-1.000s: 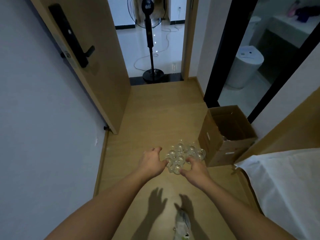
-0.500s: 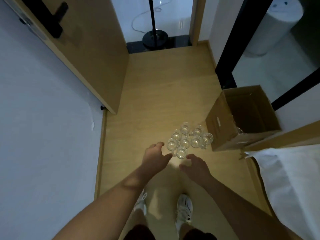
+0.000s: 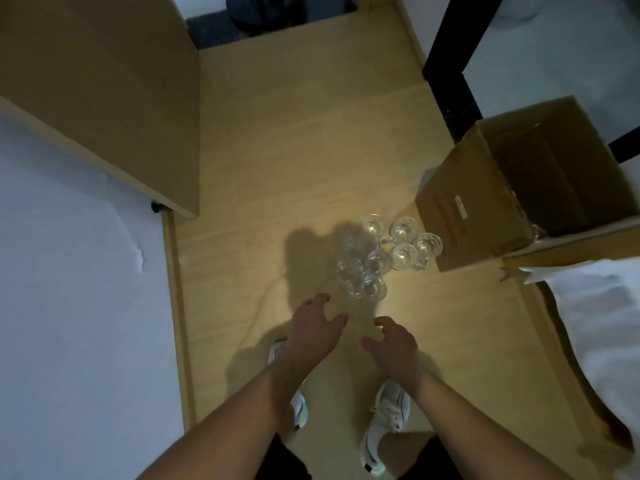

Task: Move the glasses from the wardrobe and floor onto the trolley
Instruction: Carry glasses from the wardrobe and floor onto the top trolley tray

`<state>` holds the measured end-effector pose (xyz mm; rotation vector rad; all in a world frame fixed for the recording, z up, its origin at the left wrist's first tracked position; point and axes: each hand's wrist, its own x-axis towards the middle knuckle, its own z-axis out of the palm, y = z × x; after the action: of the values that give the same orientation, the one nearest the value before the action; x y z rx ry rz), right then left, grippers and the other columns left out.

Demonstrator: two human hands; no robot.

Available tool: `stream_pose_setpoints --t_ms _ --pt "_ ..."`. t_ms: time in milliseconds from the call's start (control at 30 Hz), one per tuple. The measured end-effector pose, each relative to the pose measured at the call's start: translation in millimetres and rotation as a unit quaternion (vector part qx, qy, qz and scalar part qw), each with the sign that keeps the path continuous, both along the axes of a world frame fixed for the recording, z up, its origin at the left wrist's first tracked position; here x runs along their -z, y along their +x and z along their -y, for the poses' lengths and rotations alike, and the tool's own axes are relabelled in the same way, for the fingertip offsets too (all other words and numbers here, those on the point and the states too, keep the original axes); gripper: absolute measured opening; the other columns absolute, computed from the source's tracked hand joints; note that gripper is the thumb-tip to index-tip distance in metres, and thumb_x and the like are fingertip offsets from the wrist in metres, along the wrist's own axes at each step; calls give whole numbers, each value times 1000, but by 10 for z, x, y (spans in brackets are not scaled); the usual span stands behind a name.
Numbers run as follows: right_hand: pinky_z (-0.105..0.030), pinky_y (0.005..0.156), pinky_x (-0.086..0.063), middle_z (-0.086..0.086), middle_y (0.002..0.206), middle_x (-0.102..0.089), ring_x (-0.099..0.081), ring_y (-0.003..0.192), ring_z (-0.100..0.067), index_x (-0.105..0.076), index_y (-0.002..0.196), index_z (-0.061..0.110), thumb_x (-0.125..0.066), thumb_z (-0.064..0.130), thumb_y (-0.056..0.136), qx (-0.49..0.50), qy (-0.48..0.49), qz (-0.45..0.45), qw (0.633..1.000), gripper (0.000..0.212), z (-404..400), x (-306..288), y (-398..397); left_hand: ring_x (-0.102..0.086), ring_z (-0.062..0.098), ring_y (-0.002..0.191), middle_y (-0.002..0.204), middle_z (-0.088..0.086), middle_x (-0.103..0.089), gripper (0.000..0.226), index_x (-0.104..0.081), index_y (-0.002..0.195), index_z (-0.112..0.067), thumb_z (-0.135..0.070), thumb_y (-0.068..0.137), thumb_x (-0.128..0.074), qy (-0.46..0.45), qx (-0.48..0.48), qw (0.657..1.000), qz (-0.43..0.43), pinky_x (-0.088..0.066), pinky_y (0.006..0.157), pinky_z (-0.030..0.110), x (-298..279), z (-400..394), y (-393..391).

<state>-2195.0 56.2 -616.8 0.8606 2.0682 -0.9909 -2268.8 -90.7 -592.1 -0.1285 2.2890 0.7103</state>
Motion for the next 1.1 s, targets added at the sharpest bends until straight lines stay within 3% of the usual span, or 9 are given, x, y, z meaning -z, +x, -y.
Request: stream_pose_setpoints --t_ms 300,467,567,667,733,800,967,1033,1100 --pt "-38 101 -49 -10 137 -62 -59 124 -26 -57 139 16 -69 35 91 114 -23 26 993 53 -11 1974 49 -50 24 134 144 5 -57 56 -54 141 -19 -43 93 -67 -10 -14 997 78 -36 108 31 1991 -134 -18" --pt "-37 96 -52 -8 121 -69 -66 107 -25 -64 129 17 -72 33 87 232 -59 24 971 46 8 3173 101 -53 22 131 140 7 -60 50 -57 138 -13 -33 94 -67 -9 -31 996 86 -32 101 24 3134 -347 -18" --pt "-46 97 -53 -1 102 -71 -66 102 -26 -71 114 22 -71 29 87 357 -118 15 927 27 5 3816 41 -53 23 131 140 6 -60 49 -57 138 -13 -34 95 -64 -8 -42 994 98 -33 98 24 3763 -477 -19" --pt "-36 74 -55 5 75 -62 -61 75 -19 -69 94 28 -70 23 90 446 -169 -3 879 6 11 4333 -96 -57 24 126 133 6 -65 48 -58 137 -17 -37 94 -62 0 -72 994 88 -37 93 24 4269 -555 -44" --pt "-26 51 -45 5 65 -55 -51 58 -12 -67 94 23 -68 17 93 496 -209 -11 843 6 21 4584 -193 -58 24 123 129 5 -67 47 -60 136 -19 -38 93 -62 12 -112 990 81 -38 92 25 4526 -579 -53" --pt "-21 41 -38 7 58 -54 -48 47 -6 -67 96 22 -66 16 95 529 -239 -22 814 6 40 4746 -257 -61 23 119 125 4 -69 46 -62 133 -21 -41 91 -63 24 -165 983 77 -40 92 25 4709 -603 -55" --pt "-17 40 -39 9 57 -58 -51 45 -2 -67 110 24 -64 24 98 579 -346 -63 736 12 101 4836 -337 -67 23 108 108 0 -74 28 -74 114 -24 -35 88 -70 90 -282 951 89 -51 101 42 4874 -678 -114" --pt "-18 41 -38 7 58 -57 -49 45 -3 -70 104 23 -62 23 99 586 -385 -86 708 9 125 4850 -339 -71 26 97 99 5 -77 21 -78 104 -24 -29 84 -74 141 -296 938 111 -57 89 43 4894 -680 -127" --pt "-20 40 -37 6 59 -58 -50 44 -4 -71 102 21 -61 26 99 585 -407 -100 694 12 140 4853 -356 -68 27 73 94 15 -76 15 -78 99 -21 -23 85 -75 198 -331 912 141 -55 59 34 4890 -710 -136"
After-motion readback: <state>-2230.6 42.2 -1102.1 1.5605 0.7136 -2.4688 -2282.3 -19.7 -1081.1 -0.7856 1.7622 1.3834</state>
